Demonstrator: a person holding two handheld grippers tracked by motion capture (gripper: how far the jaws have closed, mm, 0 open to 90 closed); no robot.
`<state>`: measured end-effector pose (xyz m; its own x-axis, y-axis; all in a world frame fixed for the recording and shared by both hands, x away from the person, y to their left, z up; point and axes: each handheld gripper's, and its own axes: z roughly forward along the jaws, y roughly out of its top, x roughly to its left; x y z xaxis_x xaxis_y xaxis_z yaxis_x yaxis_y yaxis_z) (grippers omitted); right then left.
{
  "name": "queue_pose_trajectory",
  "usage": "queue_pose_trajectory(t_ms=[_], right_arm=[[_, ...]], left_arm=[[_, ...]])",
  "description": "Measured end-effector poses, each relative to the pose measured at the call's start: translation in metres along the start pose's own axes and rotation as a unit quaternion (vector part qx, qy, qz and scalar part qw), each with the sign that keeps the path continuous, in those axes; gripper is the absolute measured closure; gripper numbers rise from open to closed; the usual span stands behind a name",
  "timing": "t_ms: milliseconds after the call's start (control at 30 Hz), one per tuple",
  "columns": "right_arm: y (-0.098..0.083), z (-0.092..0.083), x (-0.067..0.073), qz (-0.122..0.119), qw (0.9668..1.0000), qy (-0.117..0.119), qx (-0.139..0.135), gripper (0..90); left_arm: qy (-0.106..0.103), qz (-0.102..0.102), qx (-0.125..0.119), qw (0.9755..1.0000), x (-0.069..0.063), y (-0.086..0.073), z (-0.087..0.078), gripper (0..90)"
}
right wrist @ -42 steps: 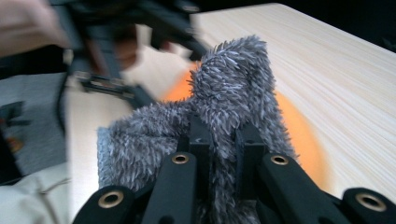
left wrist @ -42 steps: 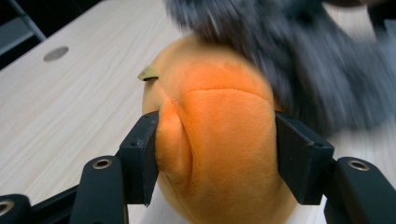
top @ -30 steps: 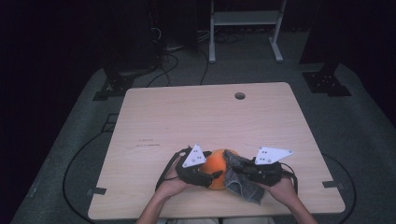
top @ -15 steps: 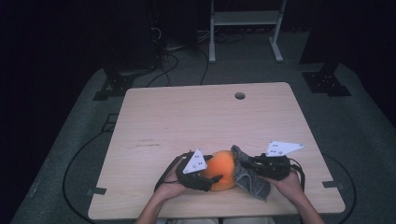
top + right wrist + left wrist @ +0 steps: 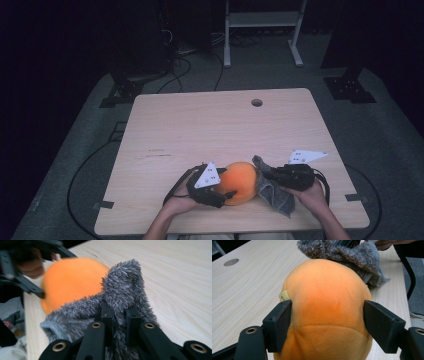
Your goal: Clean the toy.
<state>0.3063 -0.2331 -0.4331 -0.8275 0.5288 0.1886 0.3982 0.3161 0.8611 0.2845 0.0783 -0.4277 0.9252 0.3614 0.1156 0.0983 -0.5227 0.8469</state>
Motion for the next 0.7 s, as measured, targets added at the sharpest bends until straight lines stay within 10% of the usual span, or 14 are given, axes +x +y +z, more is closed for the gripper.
queue_pose_trajectory(t_ms=[233,467,600,700], right_arm=[[-0.013,0.006,-0.012,0.033,0.9977,-0.018,0.057,80.0],[0.014,-0.004,0.012,-0.006,0.9991,0.031,-0.028,80.0],[0.012,0.009,0.017,-0.019,0.9994,0.029,0.000,80.0],[0.008,0.005,0.016,-0.018,0.9996,0.023,0.006,80.1]], left_arm=[[0.001,0.000,0.000,1.0000,-0.001,0.000,0.000,23.2],[0.002,0.003,0.002,1.0000,-0.002,0.002,0.002,23.1],[0.002,0.018,0.004,0.9998,-0.003,0.009,0.000,20.6],[-0.008,-0.017,-0.019,0.9996,0.004,0.013,-0.007,17.5]])
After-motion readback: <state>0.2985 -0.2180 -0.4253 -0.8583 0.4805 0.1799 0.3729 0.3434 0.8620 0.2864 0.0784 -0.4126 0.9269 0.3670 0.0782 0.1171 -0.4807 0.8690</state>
